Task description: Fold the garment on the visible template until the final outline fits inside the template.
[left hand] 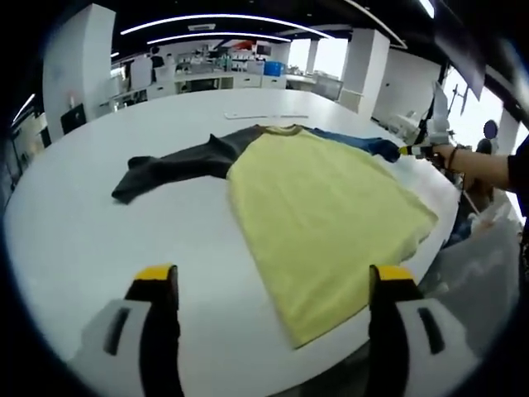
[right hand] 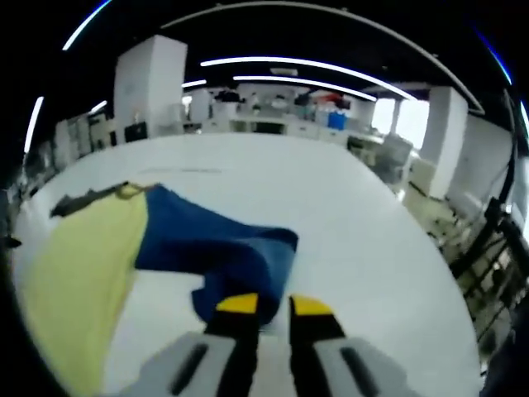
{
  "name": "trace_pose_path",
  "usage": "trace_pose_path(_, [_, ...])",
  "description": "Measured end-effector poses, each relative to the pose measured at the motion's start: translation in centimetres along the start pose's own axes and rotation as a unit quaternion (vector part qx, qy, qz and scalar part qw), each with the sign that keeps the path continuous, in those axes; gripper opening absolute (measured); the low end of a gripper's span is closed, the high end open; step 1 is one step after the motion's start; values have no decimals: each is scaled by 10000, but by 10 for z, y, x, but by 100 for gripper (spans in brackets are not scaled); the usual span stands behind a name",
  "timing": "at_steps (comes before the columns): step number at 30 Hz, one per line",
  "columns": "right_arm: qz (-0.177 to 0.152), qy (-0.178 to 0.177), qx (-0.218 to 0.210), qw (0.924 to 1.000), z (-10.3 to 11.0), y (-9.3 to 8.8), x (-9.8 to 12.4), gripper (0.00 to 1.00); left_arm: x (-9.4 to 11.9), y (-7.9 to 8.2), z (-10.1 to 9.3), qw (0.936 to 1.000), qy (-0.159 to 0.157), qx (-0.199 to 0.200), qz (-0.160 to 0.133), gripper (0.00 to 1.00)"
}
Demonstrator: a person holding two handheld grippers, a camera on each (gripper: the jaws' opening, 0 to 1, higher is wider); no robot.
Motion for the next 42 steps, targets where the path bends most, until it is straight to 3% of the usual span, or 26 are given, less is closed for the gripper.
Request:
trace_pose_path(7, [21, 16, -25, 10000, -4, 5, 5, 0, -1, 0, 1, 10000, 30, 6, 23, 92])
trace_pose_path(12, [-1, -50, 227, 9997, -6, 16, 18, 0, -1, 1, 1, 10000, 4, -27, 17, 92])
trace_pose_path(16, [164, -59, 273, 9995, -9, 7, 14, 0, -1, 2, 1, 10000, -12, -59, 11, 92])
trace_pose_path(22, [361, -18, -7, 9993, -10, -7, 9, 0, 0, 5, 0, 10000, -24, -75, -22, 92])
trace_pose_path(25, [279, -18, -368, 9989, -7, -7, 11, 0, 1, 4, 1, 10000, -11, -61, -34, 93])
trace_pose_path(32, [91, -61, -603, 9981, -9, 7, 16, 0, 3, 5, 4, 9999, 86, -3, -81, 99])
trace_pose_path(42, [-321, 222, -991, 9943, 16, 39, 19, 0, 7, 9, 2, 9998, 33, -82, -167, 99])
Point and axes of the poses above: the point that each gripper's makers call its tool centre point, and the gripper's own axes: x roughly backward along the fingers, z roughly to its left, y roughly out of its top, the point moved 2 cm from there along x, roughly backward along the fingers, and after that the axes turned 2 degrees about y, right-handed, at the moved point
